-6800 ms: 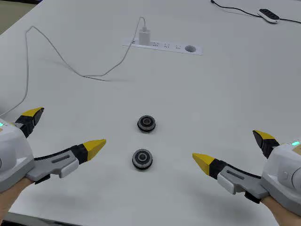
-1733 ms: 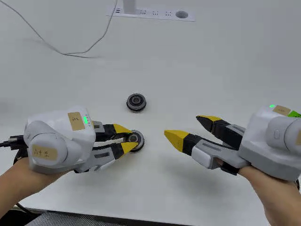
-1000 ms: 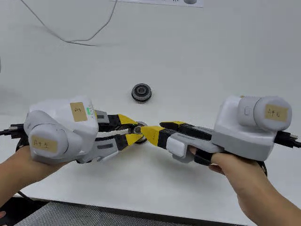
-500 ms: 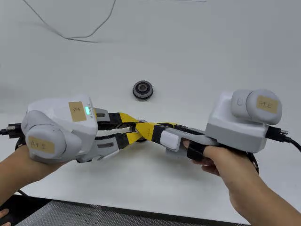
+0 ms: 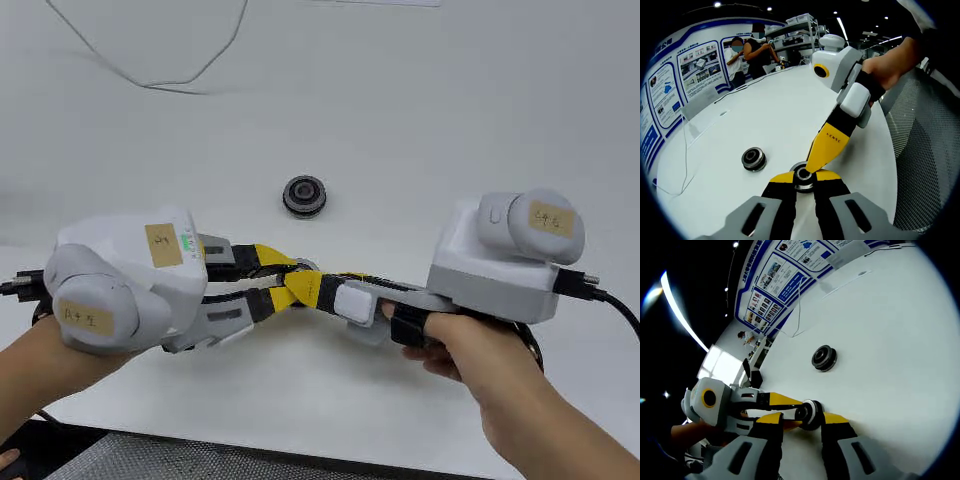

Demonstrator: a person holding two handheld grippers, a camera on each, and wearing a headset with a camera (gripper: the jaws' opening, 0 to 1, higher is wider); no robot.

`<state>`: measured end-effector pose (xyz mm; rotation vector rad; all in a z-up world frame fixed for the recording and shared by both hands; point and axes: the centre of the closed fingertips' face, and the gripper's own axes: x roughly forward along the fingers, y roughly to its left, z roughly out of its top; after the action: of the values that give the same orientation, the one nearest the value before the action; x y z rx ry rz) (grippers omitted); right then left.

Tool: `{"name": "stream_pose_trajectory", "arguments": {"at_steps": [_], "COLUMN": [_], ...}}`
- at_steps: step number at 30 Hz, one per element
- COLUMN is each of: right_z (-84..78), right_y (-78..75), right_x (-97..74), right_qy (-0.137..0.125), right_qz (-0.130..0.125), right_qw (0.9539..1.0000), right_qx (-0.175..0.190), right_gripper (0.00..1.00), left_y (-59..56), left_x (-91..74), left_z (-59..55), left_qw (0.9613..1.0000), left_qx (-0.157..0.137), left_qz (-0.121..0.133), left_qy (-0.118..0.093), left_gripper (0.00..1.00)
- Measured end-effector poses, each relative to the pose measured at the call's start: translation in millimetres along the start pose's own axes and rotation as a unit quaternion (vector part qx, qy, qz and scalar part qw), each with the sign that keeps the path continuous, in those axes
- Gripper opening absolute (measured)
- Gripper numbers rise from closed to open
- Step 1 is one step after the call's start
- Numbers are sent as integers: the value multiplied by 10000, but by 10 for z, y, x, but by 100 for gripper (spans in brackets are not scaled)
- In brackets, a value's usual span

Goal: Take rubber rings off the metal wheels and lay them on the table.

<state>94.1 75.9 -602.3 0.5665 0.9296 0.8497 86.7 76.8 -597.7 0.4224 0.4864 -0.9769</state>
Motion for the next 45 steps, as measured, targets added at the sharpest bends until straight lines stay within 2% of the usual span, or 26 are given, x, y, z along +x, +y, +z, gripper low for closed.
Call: {"name": "stream_pose_trajectory", "arguments": {"at_steps": [11,21,24,29,45], "right_z": [-15,-16,-9,-15,-11], "right_y": [17,40,17,44,31], "right_x": [-12,-29,-23,-4,7], "right_qy": [77,24,-4,15,32], "right_qz": [41,47,-3,67,-18], "right_qw": [9998,10000,10000,10000,9998], "right_qx": [151,1,-27,45,209], "right_gripper": [31,30,33,34,34], "left_y": [14,13,11,8,12], "left_x": [5,2,1,2,7], "left_z": [-13,-11,-10,-3,-1], "left_qw": [10000,10000,10000,10000,10000], "left_qx": [10,-4,-6,-7,-9], "left_qz": [24,43,46,46,71], "left_qy": [13,25,29,27,29], "left_gripper": [13,13,13,13,13]}}
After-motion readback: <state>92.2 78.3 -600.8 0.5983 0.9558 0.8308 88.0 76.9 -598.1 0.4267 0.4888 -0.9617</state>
